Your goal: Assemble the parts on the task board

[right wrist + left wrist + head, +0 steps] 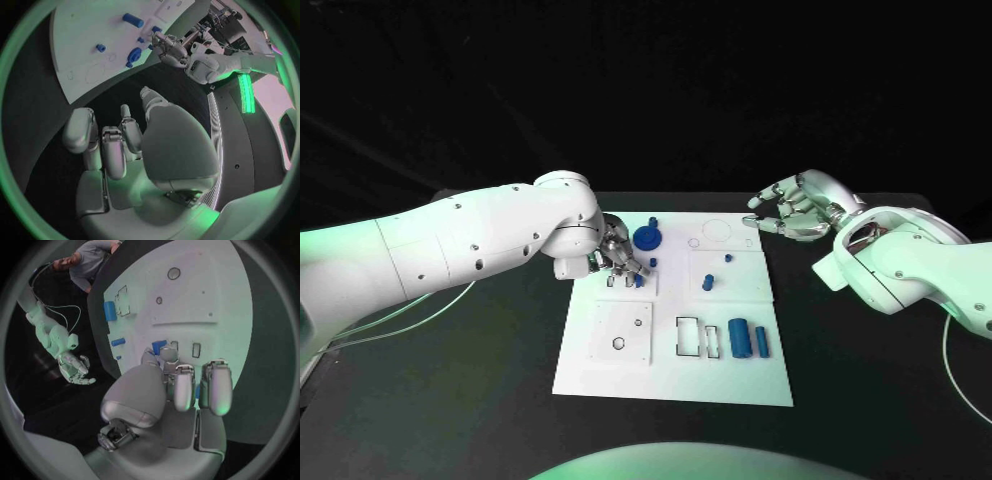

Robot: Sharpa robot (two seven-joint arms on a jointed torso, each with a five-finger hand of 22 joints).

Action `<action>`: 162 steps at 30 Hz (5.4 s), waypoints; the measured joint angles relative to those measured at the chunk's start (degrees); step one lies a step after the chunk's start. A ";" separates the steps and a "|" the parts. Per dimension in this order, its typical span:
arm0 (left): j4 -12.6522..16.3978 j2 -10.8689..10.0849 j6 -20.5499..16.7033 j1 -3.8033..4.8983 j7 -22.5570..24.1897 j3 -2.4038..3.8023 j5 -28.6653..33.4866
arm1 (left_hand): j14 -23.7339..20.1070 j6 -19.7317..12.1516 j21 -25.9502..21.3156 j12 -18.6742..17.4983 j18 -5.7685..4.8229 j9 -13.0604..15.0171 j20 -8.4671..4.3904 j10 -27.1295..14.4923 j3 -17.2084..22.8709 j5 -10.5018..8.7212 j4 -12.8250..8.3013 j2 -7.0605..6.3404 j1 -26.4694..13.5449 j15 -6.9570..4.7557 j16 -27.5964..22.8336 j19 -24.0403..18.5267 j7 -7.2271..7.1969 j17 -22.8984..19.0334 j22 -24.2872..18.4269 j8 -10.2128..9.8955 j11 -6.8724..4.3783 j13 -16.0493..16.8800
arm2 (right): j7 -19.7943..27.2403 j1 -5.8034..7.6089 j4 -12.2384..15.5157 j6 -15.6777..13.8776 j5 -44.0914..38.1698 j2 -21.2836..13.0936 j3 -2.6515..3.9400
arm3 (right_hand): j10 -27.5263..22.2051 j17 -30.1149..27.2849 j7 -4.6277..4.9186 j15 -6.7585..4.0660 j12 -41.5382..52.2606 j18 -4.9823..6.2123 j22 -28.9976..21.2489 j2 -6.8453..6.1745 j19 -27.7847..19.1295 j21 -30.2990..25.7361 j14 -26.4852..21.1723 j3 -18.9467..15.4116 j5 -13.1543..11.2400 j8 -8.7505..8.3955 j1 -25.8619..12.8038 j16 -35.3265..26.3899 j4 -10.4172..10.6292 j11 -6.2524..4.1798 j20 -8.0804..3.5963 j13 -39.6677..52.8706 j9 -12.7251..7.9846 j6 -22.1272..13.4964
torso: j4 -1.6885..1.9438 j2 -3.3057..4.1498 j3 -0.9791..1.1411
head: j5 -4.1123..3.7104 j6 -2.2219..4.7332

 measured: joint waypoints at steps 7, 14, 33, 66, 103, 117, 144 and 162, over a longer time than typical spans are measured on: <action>-0.21 0.16 0.14 0.08 0.00 0.02 0.95 | 0.00 -0.36 0.00 -0.07 -0.90 -0.26 -0.21 -0.72 2.64 -1.12 -0.90 0.96 6.72 0.00 0.08 0.21 -0.35 0.00 0.00 -0.64 -0.71 -0.82 | -0.06 0.00 -0.11 0.08 -0.01 0.10 -0.01 | 0.00 0.00 -0.19 0.00 0.00 0.00 0.00 0.00 0.00 0.00 0.00 0.00 0.00 0.00 0.00 0.00 0.00 0.00 0.00 0.00 0.00 0.19 | 0.06 -0.01 -0.02 | 0.11 -0.24; -0.28 0.11 0.16 0.16 0.07 0.06 1.86 | 0.14 -0.30 0.23 -1.05 -0.90 -0.50 -0.21 -1.12 5.25 -0.35 0.97 0.00 11.89 -0.14 0.08 0.21 -0.67 0.00 -0.01 -1.45 -0.72 -1.71 | -0.10 0.00 -0.26 0.17 -0.01 0.22 -0.02 | 0.00 -0.01 -0.19 0.00 0.00 0.01 0.00 -0.23 0.00 0.00 0.00 0.00 0.23 0.00 0.23 0.00 0.00 0.00 0.00 0.08 0.06 0.19 | 0.09 -0.05 -0.01 | 0.26 -0.38; 1.36 -1.72 -0.38 -0.02 0.12 -0.06 3.60 | 0.22 -0.36 0.41 0.02 -0.89 0.39 -0.21 1.17 59.37 5.81 -1.50 -23.12 -10.66 -0.22 0.08 0.21 -0.35 -0.01 -0.01 6.33 -0.72 -1.81 | -0.18 -0.02 -0.51 0.37 -0.02 0.17 -0.06 | 0.00 -0.02 -0.19 0.00 0.01 0.01 0.00 -0.23 0.00 0.00 0.00 0.01 0.22 0.23 0.23 0.00 -0.01 0.00 0.00 0.09 0.11 0.19 | 0.10 -0.06 0.02 | 0.39 -0.44; 6.48 -4.50 -7.46 -0.85 0.61 -0.03 -5.43 | 0.22 0.80 1.78 4.66 -0.89 8.53 -0.84 4.96 60.08 17.50 -5.71 -24.11 -17.81 -0.63 0.74 0.40 -0.29 -0.01 -0.01 9.22 -1.64 2.37 | -0.17 -0.12 -0.77 0.43 -0.02 0.10 -0.11 | 0.00 -0.04 -0.19 0.00 0.01 0.00 -0.10 -0.22 0.00 -0.28 0.00 0.17 0.55 0.22 0.22 0.00 0.15 0.00 0.00 -0.02 0.21 0.19 | 0.03 0.01 0.05 | 1.05 -0.83; 4.39 -2.40 -4.11 -1.35 0.47 -0.23 -11.04 | 0.22 1.90 2.00 4.66 -1.40 8.93 -0.84 5.47 59.92 18.76 -5.88 -24.47 -19.52 -1.04 0.97 0.41 -0.79 -0.01 -0.02 10.40 -1.74 1.78 | -0.11 -0.14 -0.77 0.44 -0.01 0.18 -0.11 | 0.00 -0.04 -0.19 0.00 -0.21 0.01 -0.18 -0.22 0.00 -0.28 0.00 0.17 0.55 0.22 0.22 0.00 0.15 0.00 0.00 -0.15 0.19 0.19 | 0.03 0.04 0.01 | 1.57 -1.75; 4.49 -2.24 -3.41 -1.41 0.47 -0.25 -11.77 | 0.21 2.11 2.00 4.44 -1.39 9.29 -1.04 5.46 62.13 19.08 -8.09 -24.70 -19.76 -1.04 0.97 0.19 -0.80 -0.01 -0.02 10.46 -1.73 1.54 | -0.09 -0.14 -0.84 0.48 0.01 0.24 -0.11 | 0.00 -0.05 -0.19 0.00 -0.21 0.01 -0.18 -0.22 0.00 -0.28 0.00 0.17 0.55 0.22 0.22 0.00 0.15 0.00 0.00 -0.15 0.30 0.19 | 0.03 0.01 0.04 | 1.54 -1.81; 3.63 -1.44 -2.69 -1.51 0.47 -0.27 -12.16 | 0.21 2.24 2.23 4.21 -1.38 9.08 -1.25 5.96 62.13 18.57 -8.09 -24.16 -20.27 -1.03 1.20 0.41 -0.68 0.03 0.03 11.06 -1.84 1.16 | -0.05 -0.15 -0.87 0.57 0.02 0.32 -0.11 | 0.00 -0.05 -0.19 0.00 -0.20 0.01 -0.18 -0.22 0.00 -0.27 0.00 0.17 0.55 0.22 0.22 0.00 0.14 0.00 0.00 -0.15 0.29 0.19 | 0.01 0.05 0.08 | 1.51 -2.33; 2.50 -0.73 -1.65 -1.49 0.43 -0.20 -12.18 | 0.22 2.61 2.22 3.99 -1.37 9.44 -1.45 6.59 62.35 13.90 -8.31 -23.24 -22.37 -1.44 1.20 0.19 -1.13 0.02 0.01 11.71 -2.06 0.38 | 0.00 -0.16 -0.85 0.61 0.04 0.27 -0.11 | 0.00 -0.05 -0.19 0.00 -0.20 0.00 -0.37 -0.22 -0.21 -0.63 0.00 0.33 0.55 0.22 0.22 -0.23 0.30 0.00 -0.21 -0.14 0.42 0.19 | 0.02 0.01 0.08 | 1.32 -2.75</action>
